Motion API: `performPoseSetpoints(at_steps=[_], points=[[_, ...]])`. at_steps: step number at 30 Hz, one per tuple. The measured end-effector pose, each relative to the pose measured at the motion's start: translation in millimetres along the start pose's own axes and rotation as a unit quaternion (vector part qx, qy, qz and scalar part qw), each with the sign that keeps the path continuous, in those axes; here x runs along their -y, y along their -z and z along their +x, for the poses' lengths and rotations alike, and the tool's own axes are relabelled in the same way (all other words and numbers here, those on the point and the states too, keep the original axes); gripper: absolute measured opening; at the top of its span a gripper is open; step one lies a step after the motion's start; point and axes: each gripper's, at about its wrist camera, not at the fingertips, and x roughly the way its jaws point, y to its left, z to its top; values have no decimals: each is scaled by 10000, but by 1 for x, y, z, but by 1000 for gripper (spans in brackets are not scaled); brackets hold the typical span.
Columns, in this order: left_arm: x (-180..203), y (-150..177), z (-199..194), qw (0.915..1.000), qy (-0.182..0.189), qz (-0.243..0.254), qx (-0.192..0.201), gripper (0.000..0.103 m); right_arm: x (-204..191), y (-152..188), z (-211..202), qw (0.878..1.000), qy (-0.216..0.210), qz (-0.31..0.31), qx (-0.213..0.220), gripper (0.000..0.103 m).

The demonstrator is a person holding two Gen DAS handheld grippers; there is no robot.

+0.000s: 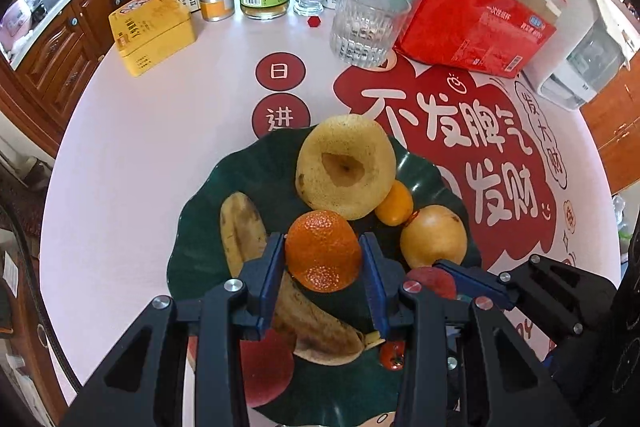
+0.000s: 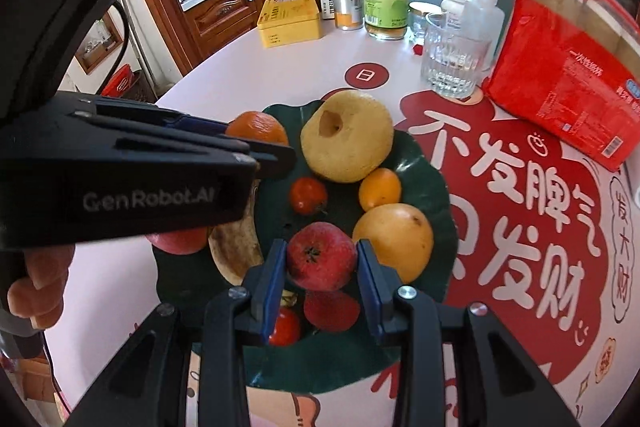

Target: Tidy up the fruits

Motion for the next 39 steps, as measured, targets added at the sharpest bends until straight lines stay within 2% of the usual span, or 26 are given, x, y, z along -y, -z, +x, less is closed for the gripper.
performPoseSetpoints(at_steps=[13, 14, 18, 20, 29, 34, 39], points=[[8, 5, 8, 9998, -123, 181, -12, 39, -7, 1, 7, 10000, -30, -84, -13, 36], [9, 5, 7, 9998, -134, 178, 1, 43, -8, 1, 6, 9999, -17, -112, 7, 37], [11, 8, 0, 9997, -126, 144, 149, 77, -11, 2, 0, 9997, 70, -194, 129, 44], [12, 9, -4, 9995, -129, 129, 239, 82, -11, 4, -3, 9995, 83, -214, 200, 47], [18, 22, -21, 9996, -144, -13, 257, 83, -11, 16, -23, 9993, 67, -123, 336, 49], [23, 36, -40, 9992, -212, -79, 341, 84, -8, 23, -34, 9994, 100, -16, 329, 49], [31, 55, -65, 9985, -248, -155, 472, 89, -5, 34, -50, 9992, 128, 143, 351, 49]])
